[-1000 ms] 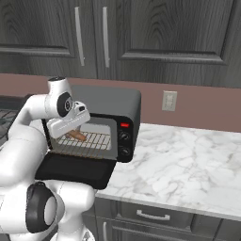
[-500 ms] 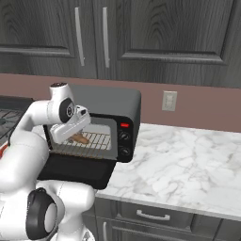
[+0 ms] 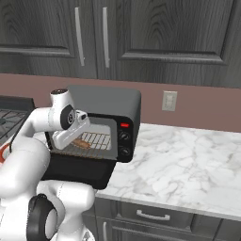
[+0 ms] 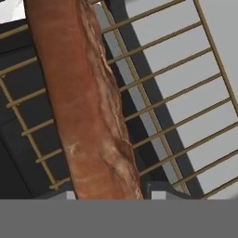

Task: Pull the toaster oven rack outwards. Pick up the baguette from the plate and place it on the toaster oven rack. Close the toaster oven door fully and set the temperature to the lowest setting.

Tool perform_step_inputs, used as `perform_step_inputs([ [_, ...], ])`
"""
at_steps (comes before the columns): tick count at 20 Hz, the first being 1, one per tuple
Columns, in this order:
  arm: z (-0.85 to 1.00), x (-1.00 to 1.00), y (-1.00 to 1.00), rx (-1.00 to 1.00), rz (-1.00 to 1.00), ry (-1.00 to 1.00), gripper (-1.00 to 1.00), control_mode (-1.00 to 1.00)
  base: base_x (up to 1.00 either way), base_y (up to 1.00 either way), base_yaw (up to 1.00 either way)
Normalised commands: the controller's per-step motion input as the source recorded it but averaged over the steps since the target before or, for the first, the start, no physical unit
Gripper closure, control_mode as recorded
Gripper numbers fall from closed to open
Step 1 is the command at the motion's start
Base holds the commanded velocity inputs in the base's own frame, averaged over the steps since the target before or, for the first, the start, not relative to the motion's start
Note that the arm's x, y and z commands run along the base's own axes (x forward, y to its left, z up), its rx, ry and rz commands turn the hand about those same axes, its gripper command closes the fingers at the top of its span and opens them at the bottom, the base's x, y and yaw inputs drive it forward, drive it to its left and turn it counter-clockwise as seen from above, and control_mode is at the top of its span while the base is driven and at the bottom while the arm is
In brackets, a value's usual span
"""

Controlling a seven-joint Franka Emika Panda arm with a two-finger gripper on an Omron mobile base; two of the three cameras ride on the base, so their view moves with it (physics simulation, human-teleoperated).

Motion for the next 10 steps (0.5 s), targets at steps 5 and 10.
perform_step_inputs([
  [5, -0.03, 0.09, 0.0, 0.0, 0.05, 0.0, 1.0, -1.0, 0.0, 0.0, 0.0],
  [10, -0.05, 0.14, 0.0, 0.0, 0.05, 0.0, -1.0, -1.0, 0.0, 0.0, 0.0],
])
